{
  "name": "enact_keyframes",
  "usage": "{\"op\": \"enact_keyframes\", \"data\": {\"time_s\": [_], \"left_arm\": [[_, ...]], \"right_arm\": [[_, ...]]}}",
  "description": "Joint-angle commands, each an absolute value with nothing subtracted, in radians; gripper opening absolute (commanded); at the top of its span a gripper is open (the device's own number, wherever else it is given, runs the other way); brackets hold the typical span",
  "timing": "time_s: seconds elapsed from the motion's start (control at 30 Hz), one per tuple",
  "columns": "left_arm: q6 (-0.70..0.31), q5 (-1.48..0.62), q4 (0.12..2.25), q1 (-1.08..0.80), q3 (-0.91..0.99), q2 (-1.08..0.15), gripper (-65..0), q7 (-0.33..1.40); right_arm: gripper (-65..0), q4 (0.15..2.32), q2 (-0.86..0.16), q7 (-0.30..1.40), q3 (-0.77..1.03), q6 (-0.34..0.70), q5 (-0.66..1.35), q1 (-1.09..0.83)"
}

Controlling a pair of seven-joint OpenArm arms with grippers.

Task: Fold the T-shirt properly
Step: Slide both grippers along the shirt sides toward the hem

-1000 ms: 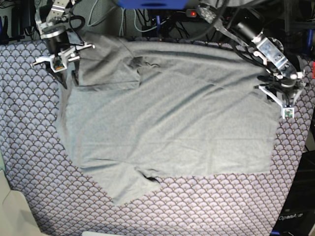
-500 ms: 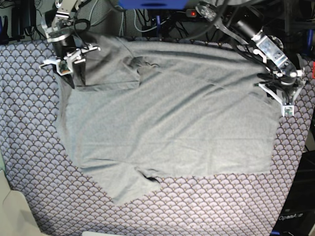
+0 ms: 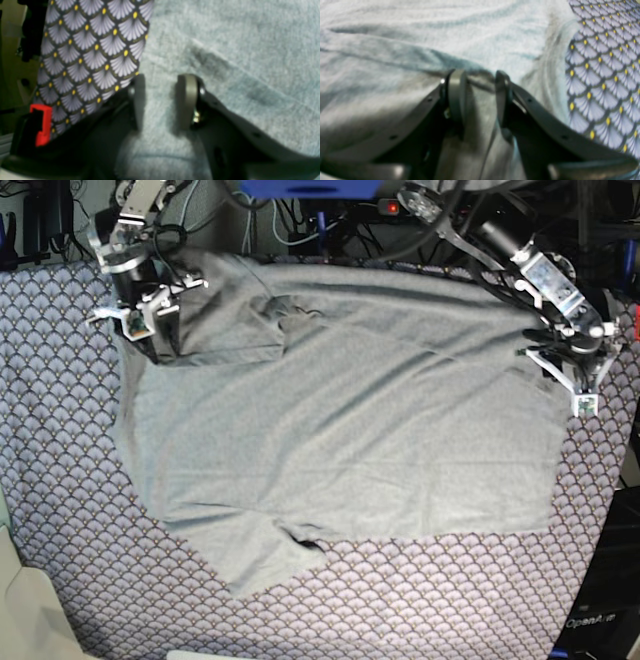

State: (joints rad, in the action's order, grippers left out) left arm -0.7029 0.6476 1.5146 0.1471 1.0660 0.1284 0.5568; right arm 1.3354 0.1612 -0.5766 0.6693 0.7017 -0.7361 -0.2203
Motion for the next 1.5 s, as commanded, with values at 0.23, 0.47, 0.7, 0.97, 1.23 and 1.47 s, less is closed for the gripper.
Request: {"op": "enact_keyframes", "data": {"time_s": [0.23, 0.47, 0.7, 0.97, 1.23, 1.47], "left_arm": [[-0.698, 0.642, 1.560, 0.165, 1.064, 0.122, -43.2, 0.541], [-0.698, 0.642, 1.560, 0.165, 1.064, 0.122, -43.2, 0.541], [-0.698, 0.642, 1.560, 0.165, 1.064, 0.124, -43.2, 0.541], [-0.698, 0.642, 1.560, 0.165, 1.064, 0.122, -43.2, 0.541], [-0.698, 0.642, 1.560, 0.165, 1.064, 0.122, -43.2, 0.541], [-0.698, 0.642, 1.560, 0.166, 1.064, 0.122, -43.2, 0.541]], "right_arm": [[-43.6, 1.349, 0.157, -0.604, 0.671, 0.698, -0.719, -0.199], [-43.6, 1.346, 0.136, -0.604, 0.713, 0.698, -0.719, -0.179], [-43.6, 1.293, 0.119, -0.604, 0.730, 0.698, -0.722, -0.179], [-43.6, 1.283, 0.124, -0.610, 0.725, 0.698, -0.722, -0.206], [-43.6, 1.285, 0.127, -0.616, 0.723, 0.698, -0.723, -0.226], [-44.0, 1.277, 0.127, -0.616, 0.722, 0.698, -0.723, -0.226]]}}
